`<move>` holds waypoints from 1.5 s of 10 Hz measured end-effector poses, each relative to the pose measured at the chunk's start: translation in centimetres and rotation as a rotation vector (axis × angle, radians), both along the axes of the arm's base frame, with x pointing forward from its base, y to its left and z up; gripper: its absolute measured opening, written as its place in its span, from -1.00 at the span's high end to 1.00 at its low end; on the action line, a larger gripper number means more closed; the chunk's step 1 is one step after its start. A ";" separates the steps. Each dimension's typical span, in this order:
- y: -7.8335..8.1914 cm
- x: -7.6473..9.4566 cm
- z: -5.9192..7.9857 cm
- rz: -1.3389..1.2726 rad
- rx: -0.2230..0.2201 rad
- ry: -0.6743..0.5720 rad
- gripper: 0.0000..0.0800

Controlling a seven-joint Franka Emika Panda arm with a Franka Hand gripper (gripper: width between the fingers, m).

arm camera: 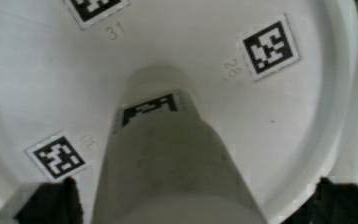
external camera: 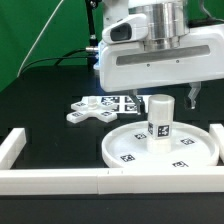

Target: Assemble round table

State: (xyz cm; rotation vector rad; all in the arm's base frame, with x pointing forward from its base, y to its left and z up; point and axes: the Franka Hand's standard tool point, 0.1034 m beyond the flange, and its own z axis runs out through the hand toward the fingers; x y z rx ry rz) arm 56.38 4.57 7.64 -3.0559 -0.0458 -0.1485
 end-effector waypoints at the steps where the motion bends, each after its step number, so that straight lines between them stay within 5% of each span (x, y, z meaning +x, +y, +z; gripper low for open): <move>1: -0.1 0.0 0.0 0.063 -0.007 -0.005 -0.62; 6: 0.0 -0.1 -0.6 0.700 -0.134 -0.010 -0.62; 9: -0.1 -0.1 -0.7 0.668 -0.132 -0.008 -0.32; 10: -0.1 -0.1 -0.6 0.663 -0.132 -0.008 -0.01; 15: -0.4 0.4 -0.7 0.132 -0.085 -0.034 -0.01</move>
Offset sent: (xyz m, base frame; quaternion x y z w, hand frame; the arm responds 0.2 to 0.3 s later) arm 0.0047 -0.0007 -0.0024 -0.0702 -0.0203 -0.4531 0.8884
